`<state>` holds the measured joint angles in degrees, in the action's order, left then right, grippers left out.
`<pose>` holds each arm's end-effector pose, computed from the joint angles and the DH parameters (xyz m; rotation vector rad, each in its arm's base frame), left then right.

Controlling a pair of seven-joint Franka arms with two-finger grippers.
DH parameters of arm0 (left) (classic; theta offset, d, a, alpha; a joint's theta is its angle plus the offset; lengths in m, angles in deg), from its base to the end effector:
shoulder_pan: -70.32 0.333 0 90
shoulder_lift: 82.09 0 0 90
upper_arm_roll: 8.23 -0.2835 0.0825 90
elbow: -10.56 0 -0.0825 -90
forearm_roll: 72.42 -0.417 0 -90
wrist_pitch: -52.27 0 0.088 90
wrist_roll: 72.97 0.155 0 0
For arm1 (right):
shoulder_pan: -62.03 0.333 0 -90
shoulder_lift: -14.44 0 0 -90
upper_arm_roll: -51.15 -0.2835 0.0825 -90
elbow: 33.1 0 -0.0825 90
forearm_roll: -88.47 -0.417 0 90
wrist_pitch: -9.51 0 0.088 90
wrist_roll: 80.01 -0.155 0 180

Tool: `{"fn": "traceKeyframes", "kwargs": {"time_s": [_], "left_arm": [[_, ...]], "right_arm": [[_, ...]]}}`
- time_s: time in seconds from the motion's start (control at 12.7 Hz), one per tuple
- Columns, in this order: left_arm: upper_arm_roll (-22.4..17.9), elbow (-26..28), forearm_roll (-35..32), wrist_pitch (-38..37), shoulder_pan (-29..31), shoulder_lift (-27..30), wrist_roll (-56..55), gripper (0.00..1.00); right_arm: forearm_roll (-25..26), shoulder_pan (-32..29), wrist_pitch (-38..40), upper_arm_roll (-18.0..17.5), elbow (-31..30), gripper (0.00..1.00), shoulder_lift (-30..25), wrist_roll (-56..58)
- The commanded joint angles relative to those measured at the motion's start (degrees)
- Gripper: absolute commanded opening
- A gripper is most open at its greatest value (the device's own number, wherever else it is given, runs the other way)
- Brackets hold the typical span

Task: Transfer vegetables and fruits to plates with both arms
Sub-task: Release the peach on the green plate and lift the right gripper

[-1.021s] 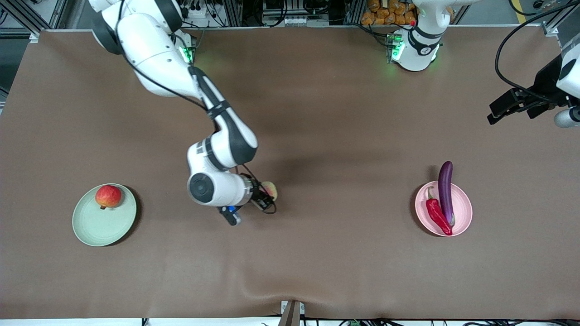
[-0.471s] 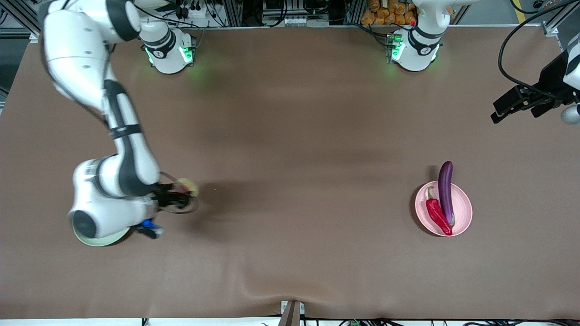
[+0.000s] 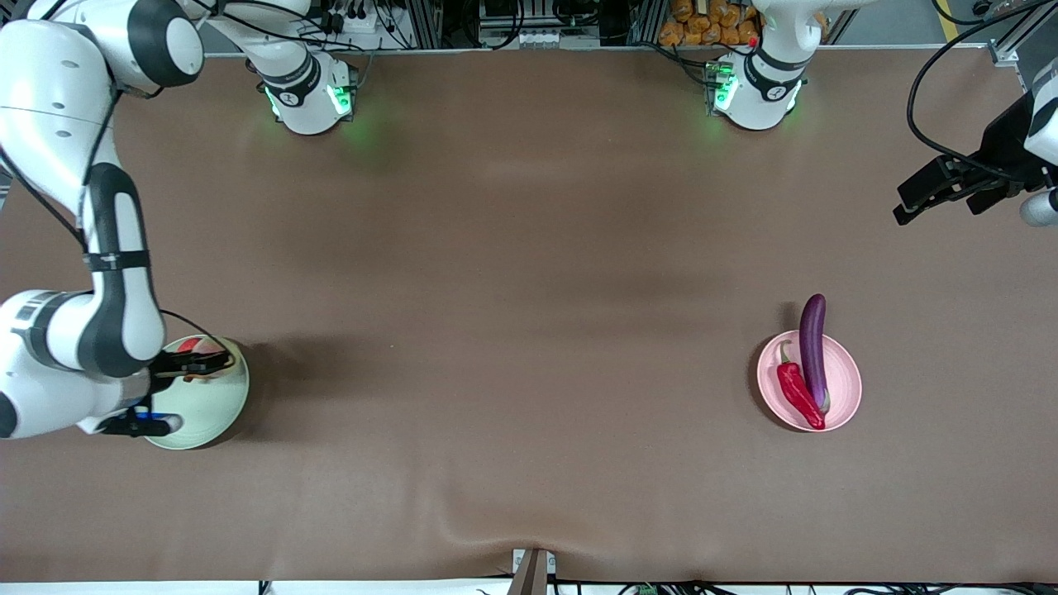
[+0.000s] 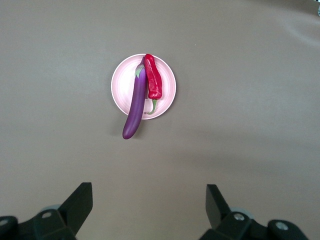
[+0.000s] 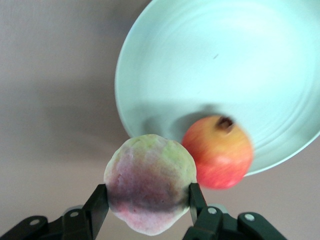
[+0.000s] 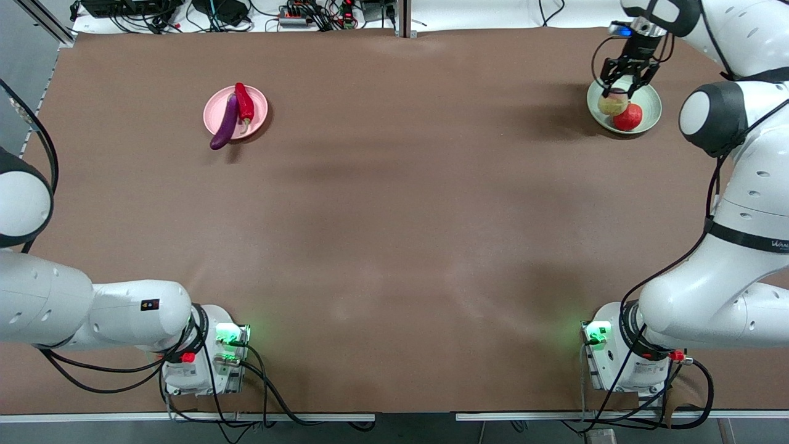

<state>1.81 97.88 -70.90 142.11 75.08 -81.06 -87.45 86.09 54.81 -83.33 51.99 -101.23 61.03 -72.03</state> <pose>0.5827 -0.0587 0.5779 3.0968 0.2477 0.0882 0.6941 -0.0903 0.1919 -3.0065 0.0134 0.5691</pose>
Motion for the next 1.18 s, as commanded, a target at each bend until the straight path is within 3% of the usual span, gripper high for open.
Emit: {"fn": "traceKeyframes", "kwargs": {"time_s": [0.0, 0.31, 0.39, 0.47, 0.55, 0.79, 1.1], "left_arm": [[0.16, -0.57, 0.24, -1.07, 0.25, 0.37, 1.12, 1.0], [0.24, -0.57, 0.24, -2.47, 0.25, 0.64, 1.03, 1.0], [0.16, -0.57, 0.24, -2.83, 0.34, 0.72, 1.03, 1.0], [0.24, -0.48, 0.24, -3.53, 0.25, 0.81, 1.12, 1.0], [0.24, -0.57, 0.24, -4.58, 0.25, 0.98, 1.12, 1.0], [0.24, -0.48, 0.24, -5.82, 0.34, 1.69, 1.12, 1.0], [-0.28, -0.31, 0.33, -7.39, 0.42, 3.09, 1.12, 1.0]], "right_arm": [[1.76, -0.16, -4.08, -1.19, 0.46, 0.0, 0.33, 0.89], [1.85, -0.95, -9.99, -1.19, 0.37, 0.0, 1.12, 1.59], [1.76, -1.73, -10.17, -1.19, -0.07, 0.09, 1.39, 3.34], [1.85, -1.92, -10.78, -1.19, -0.16, 0.58, 1.91, 4.31], [1.76, -2.01, -11.31, -1.19, -0.16, 1.0, 1.92, 4.41], [1.59, -1.39, -9.83, -1.37, 0.37, 1.0, 1.31, 3.79], [0.97, 0.18, -0.19, -2.07, 4.31, 1.0, -0.1, 3.79]]}}
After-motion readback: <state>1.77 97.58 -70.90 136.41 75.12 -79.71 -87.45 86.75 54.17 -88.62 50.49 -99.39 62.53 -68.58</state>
